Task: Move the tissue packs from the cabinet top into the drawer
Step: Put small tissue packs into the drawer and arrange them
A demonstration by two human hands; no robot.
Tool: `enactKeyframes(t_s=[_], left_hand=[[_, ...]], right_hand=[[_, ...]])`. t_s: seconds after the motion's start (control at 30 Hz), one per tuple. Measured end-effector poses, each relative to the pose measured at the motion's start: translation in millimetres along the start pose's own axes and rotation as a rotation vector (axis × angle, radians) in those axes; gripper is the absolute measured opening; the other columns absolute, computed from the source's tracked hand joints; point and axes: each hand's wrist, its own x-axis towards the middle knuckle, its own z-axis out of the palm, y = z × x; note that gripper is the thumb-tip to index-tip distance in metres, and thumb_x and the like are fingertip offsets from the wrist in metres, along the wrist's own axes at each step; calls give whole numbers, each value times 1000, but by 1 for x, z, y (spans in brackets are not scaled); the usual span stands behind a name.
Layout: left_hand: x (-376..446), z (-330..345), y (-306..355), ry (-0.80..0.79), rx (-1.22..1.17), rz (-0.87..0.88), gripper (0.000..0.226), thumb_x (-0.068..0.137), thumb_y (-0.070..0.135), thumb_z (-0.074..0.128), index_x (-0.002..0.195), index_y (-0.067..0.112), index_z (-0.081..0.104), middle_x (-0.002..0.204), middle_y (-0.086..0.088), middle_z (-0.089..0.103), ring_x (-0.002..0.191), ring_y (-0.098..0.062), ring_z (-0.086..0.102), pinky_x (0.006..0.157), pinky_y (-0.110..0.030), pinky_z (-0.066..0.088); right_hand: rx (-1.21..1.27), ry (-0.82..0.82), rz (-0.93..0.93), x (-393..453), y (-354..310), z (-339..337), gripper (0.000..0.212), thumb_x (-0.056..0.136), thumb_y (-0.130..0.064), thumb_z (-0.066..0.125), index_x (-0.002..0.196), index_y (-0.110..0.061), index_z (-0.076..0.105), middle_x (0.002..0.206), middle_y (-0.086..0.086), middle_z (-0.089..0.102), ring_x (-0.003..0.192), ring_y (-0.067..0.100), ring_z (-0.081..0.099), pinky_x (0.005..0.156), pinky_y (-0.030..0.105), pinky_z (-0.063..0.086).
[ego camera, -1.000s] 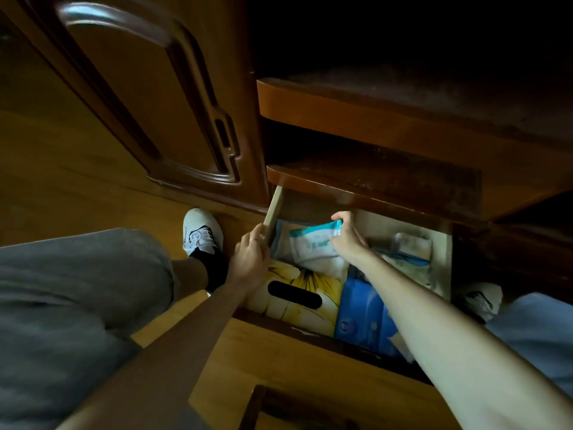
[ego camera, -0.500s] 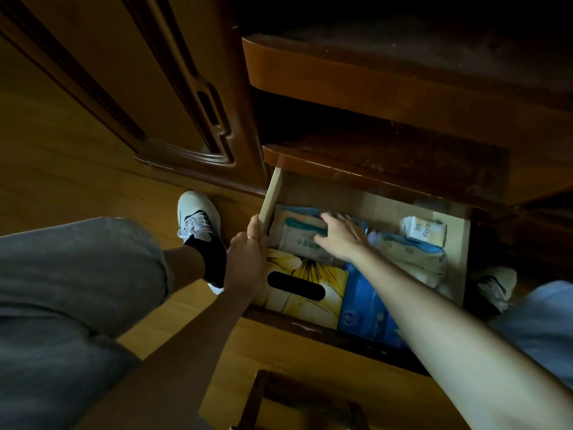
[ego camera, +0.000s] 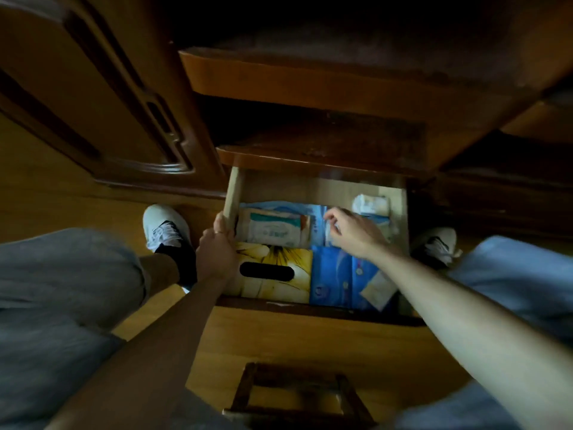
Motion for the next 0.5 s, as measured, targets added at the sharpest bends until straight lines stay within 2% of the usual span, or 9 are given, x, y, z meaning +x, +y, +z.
enactKeyframes(t_s=[0.1, 0.17, 0.23, 0.27, 0.33, 0.4, 0.5], left_hand=[[-2, -7, 4, -15, 35, 19, 57, 105, 34, 38, 158, 21, 23, 129, -22, 51, 112, -45, 54, 91, -55, 47], [-9, -9, 9, -11, 67, 45, 64, 102, 29, 46, 159, 15, 19, 133, -20, 46, 114, -43, 52, 94, -56, 46], [-19, -10, 18, 5, 87, 93, 69, 98, 25, 55, 157, 7, 24, 139, -21, 42, 121, -43, 48, 101, -56, 44], [-23, -11, 24, 10, 96, 123, 69, 96, 24, 58, 155, 5, 27, 141, -21, 41, 125, -43, 46, 104, -56, 43], [-30, -12, 35, 26, 116, 195, 72, 93, 27, 62, 153, 4, 30, 139, -20, 43, 125, -40, 45, 104, -53, 44], [-29, -14, 42, 41, 127, 235, 76, 90, 31, 66, 152, 4, 30, 138, -19, 43, 126, -39, 43, 105, -53, 43], [-18, -13, 42, 40, 144, 264, 79, 91, 36, 65, 153, 2, 29, 153, -25, 33, 141, -42, 31, 115, -54, 32]], right_hand=[[-109, -153, 60, -42, 30, -7, 15, 93, -36, 58, 108, -31, 58, 114, -2, 66, 107, 24, 64, 75, 35, 43], [-189, -273, 68, -68, 44, -6, 37, 88, -52, 64, 118, -32, 55, 125, -3, 60, 117, 23, 58, 82, 35, 41], [-329, -327, 10, -89, 50, 0, 66, 80, -65, 70, 133, -31, 49, 138, -1, 50, 126, 26, 49, 92, 37, 40], [-391, -333, -20, -96, 49, 3, 75, 77, -68, 71, 137, -30, 46, 140, 0, 46, 129, 26, 47, 96, 39, 41], [-459, -356, -42, -104, 45, 3, 80, 74, -72, 72, 135, -29, 46, 139, 2, 47, 127, 27, 48, 98, 41, 43], [-474, -431, -19, -104, 42, -4, 72, 78, -67, 74, 133, -27, 50, 136, 3, 51, 124, 26, 53, 95, 40, 46], [-530, -567, -16, -97, 40, -13, 47, 88, -32, 78, 131, -28, 58, 137, 4, 52, 124, 27, 54, 92, 39, 46]])
